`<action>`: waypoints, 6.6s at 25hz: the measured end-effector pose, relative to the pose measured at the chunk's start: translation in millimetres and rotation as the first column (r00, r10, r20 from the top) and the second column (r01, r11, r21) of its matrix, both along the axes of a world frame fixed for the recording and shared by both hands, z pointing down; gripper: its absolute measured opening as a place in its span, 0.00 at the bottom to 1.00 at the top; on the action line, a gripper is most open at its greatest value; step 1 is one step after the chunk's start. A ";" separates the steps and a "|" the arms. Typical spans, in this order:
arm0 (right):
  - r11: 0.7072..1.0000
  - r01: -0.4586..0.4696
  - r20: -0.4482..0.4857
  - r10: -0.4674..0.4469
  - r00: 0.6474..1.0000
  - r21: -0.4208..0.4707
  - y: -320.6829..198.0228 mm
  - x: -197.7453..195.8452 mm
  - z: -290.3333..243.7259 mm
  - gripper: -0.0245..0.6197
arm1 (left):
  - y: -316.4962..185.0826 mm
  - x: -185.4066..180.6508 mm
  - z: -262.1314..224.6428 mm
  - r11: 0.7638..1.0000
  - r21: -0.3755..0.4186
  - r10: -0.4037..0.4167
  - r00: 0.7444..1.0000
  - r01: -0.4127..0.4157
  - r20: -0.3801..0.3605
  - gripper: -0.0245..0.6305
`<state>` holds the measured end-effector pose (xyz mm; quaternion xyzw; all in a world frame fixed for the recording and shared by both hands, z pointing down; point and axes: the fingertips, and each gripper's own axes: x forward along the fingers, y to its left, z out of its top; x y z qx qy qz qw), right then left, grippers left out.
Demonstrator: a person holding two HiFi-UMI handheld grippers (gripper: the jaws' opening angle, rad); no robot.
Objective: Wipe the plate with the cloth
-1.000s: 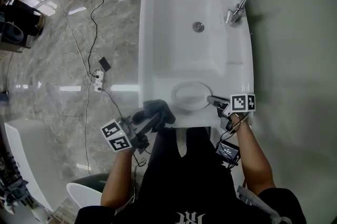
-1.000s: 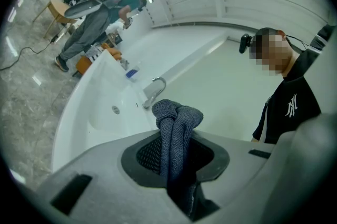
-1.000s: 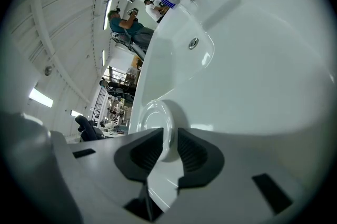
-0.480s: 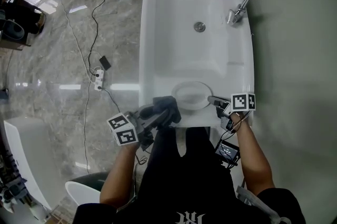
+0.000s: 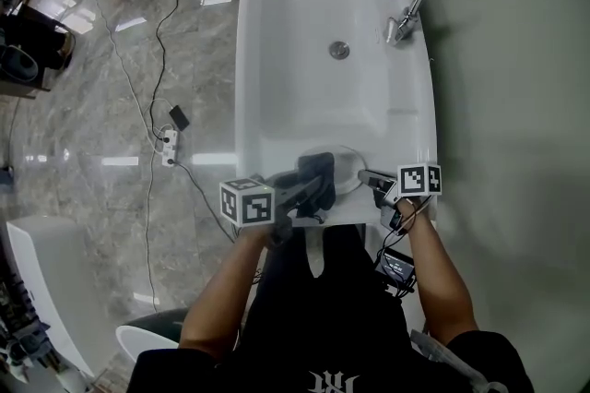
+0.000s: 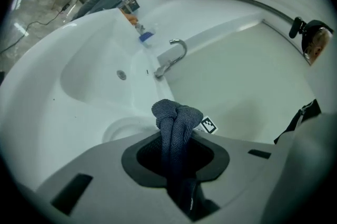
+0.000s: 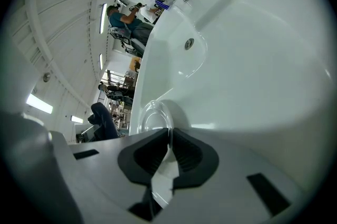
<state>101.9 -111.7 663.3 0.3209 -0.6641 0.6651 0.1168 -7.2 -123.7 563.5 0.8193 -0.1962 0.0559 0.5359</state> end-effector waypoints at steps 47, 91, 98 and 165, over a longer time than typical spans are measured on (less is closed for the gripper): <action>1.000 -0.013 0.011 0.013 1.000 -0.004 -1.4 -6.1 1.6 0.07 | -4.6 -9.3 16.8 0.989 -0.146 0.042 0.984 -0.017 0.172 0.13; 1.000 -0.021 0.027 0.022 0.999 -0.006 -3.0 -6.2 3.0 0.07 | -10.4 38.4 15.1 0.971 -0.234 0.060 0.997 -0.046 0.051 0.13; 1.000 -0.021 0.027 0.021 0.999 -0.001 -2.5 -8.1 2.3 0.07 | -0.8 72.5 65.1 0.942 -0.309 0.177 0.976 -0.132 0.125 0.13; 0.665 -0.084 -0.042 0.171 0.984 0.742 57.3 -1.1 -237.5 0.05 | 83.4 -99.1 -146.5 0.875 0.461 -0.114 0.988 0.150 -0.105 0.13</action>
